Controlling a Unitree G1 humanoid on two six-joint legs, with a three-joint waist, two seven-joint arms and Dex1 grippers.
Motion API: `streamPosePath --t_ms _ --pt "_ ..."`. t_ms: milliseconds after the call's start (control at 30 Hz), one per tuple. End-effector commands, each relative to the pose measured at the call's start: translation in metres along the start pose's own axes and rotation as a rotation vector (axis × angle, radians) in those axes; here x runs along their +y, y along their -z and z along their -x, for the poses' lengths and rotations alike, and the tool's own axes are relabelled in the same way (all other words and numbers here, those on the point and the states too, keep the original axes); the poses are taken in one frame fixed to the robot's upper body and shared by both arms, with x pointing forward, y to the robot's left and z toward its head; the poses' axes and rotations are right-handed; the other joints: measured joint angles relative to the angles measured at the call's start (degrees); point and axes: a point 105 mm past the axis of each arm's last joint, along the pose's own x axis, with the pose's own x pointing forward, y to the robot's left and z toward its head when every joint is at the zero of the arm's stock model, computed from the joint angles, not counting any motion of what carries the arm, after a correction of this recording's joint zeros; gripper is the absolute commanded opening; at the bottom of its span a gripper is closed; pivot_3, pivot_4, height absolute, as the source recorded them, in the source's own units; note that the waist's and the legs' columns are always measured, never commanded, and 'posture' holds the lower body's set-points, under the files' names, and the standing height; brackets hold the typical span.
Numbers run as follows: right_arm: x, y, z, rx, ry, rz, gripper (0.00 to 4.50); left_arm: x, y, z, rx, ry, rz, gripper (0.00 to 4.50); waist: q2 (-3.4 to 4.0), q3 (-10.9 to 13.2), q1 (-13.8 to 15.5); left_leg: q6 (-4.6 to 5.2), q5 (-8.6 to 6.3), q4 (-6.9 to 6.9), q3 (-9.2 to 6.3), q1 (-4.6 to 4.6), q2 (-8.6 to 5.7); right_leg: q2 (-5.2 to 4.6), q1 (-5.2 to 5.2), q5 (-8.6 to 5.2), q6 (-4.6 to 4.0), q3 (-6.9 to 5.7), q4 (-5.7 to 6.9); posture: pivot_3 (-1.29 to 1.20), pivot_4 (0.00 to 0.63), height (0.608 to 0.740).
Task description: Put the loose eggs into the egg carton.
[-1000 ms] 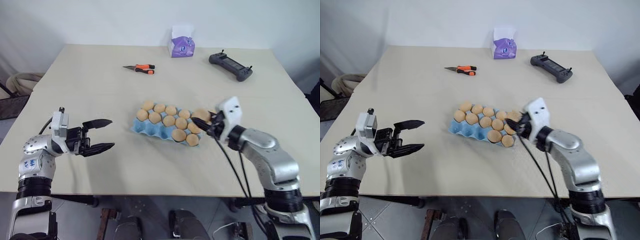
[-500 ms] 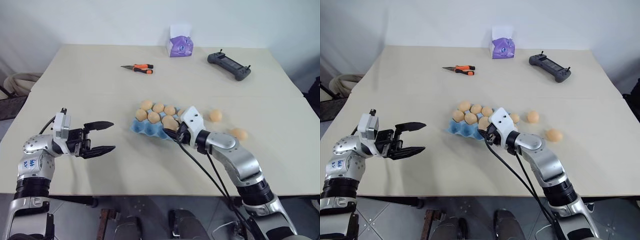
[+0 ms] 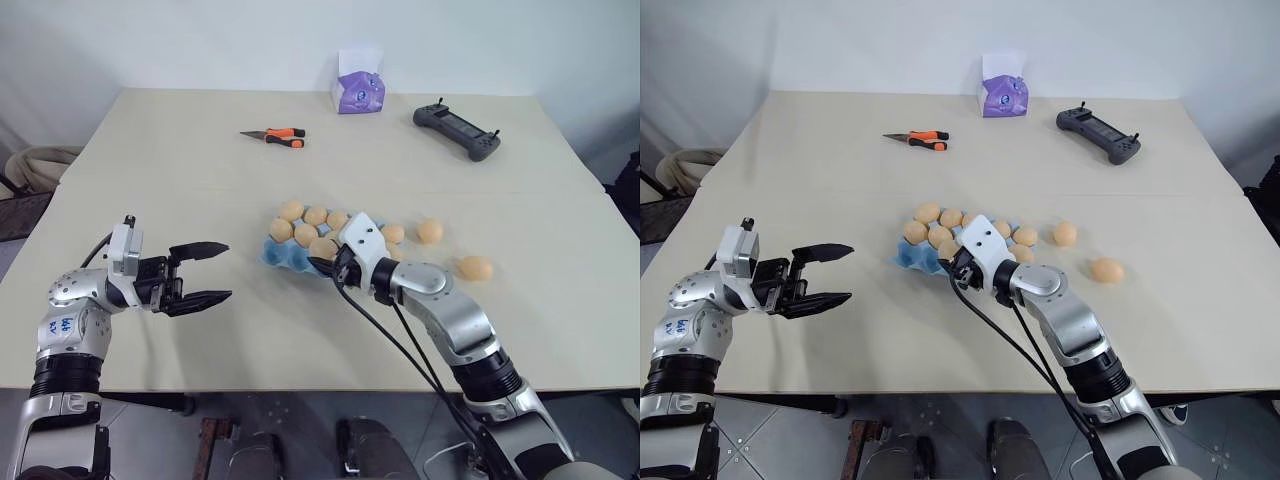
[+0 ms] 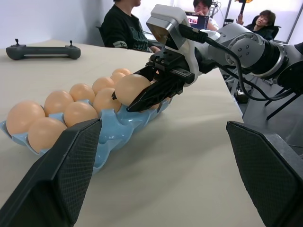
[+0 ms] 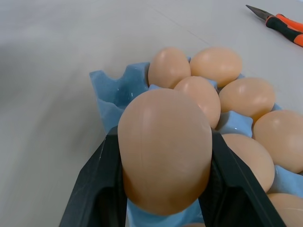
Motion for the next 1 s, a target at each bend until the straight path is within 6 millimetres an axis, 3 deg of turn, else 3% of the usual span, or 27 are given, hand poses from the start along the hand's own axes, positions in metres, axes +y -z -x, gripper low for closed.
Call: streamPosePath --t_ms 33,267,600,767,1000 --pt "-0.001 -0.009 0.000 -0.037 0.001 0.022 2.16 -0.004 -0.007 -0.003 -0.003 0.057 -0.031 4.50 0.00 0.0 0.0 0.00 0.00 0.00 0.00 0.00 0.00 0.00 0.00 0.00 0.00 0.00 0.00 0.00 0.150 0.740" --pt "-0.002 -0.009 0.002 -0.042 0.003 0.023 4.48 -0.001 -0.005 -0.006 0.016 0.031 -0.016 4.50 0.00 0.0 0.0 0.00 0.00 0.00 -0.01 0.00 0.00 0.00 0.00 0.00 0.00 -0.01 0.01 0.00 0.150 0.740" --pt "0.002 -0.037 0.018 -0.167 -0.042 -0.001 4.48 0.006 -0.004 -0.009 0.032 -0.039 -0.012 4.50 0.00 0.0 0.1 -0.01 0.00 -0.03 -0.03 0.00 0.00 0.00 0.00 0.00 0.00 -0.01 -0.01 0.00 0.150 0.740" --pt "-0.016 -0.051 0.044 -0.226 0.007 -0.037 4.48 0.002 0.000 -0.011 0.087 -0.022 -0.014 4.50 0.00 0.0 0.2 -0.01 -0.01 -0.03 -0.03 -0.01 0.00 -0.01 0.01 0.00 0.00 -0.02 -0.03 0.00 0.150 0.740" --pt "-0.044 -0.046 0.089 -0.214 0.121 -0.069 4.48 0.002 0.002 -0.017 0.109 -0.029 -0.030 4.50 0.00 0.0 0.3 -0.01 -0.01 -0.08 -0.05 -0.01 0.00 -0.01 0.02 0.00 0.00 -0.03 -0.10 0.00 0.150 0.740"
